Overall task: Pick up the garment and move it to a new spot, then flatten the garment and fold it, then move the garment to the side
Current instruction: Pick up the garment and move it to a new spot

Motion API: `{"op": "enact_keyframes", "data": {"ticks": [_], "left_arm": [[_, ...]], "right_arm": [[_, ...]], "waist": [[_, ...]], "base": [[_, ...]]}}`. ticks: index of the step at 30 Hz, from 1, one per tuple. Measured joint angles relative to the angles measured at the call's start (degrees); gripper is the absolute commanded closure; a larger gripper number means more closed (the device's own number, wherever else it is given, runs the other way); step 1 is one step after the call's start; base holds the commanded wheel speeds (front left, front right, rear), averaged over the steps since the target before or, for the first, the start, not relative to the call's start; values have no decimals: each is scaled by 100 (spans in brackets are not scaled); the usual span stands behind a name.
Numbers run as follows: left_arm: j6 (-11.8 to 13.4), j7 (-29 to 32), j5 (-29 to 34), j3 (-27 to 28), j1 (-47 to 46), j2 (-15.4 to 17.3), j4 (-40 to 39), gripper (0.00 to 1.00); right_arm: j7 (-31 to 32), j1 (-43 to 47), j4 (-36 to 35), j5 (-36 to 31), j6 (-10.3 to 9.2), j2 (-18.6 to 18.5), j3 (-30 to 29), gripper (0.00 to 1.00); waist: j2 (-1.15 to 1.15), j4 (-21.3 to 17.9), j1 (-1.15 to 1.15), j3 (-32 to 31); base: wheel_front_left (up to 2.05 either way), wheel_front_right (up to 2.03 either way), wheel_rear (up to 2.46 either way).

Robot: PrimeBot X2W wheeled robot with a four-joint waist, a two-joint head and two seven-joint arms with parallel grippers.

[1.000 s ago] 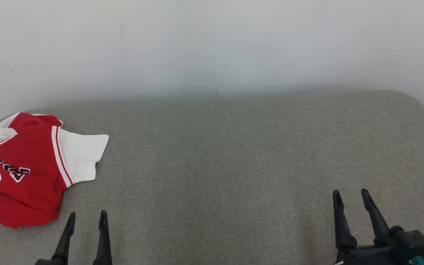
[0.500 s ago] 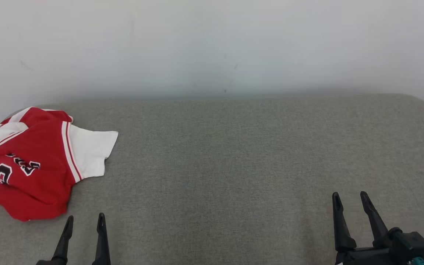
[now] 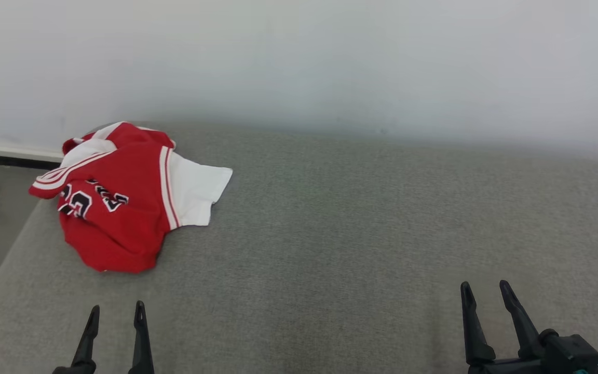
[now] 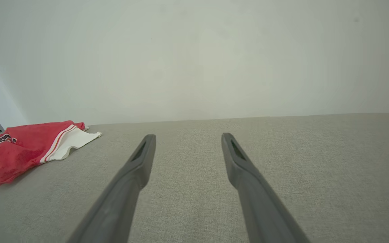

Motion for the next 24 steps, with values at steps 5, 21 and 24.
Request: {"op": "enact_keyframes", "data": {"ticks": [5,21,24], "left_arm": [[71,-1,-1,60,27,30,-52,0],[265,-2,-49,234,133,97,-34,0],[296,-3,-89,318,159,105,-73,0]], "right_arm": [[0,16,18,2,0,15,44,0],[0,29,51,-3,0,48,218,0],[0,-41,77,-10,0,49,289,0]], "waist": [[0,456,0,4],[0,1779,-1,11],[0,1905,-1,33]], "base": [[0,0,0],[0,0,0],[0,0,0]]}}
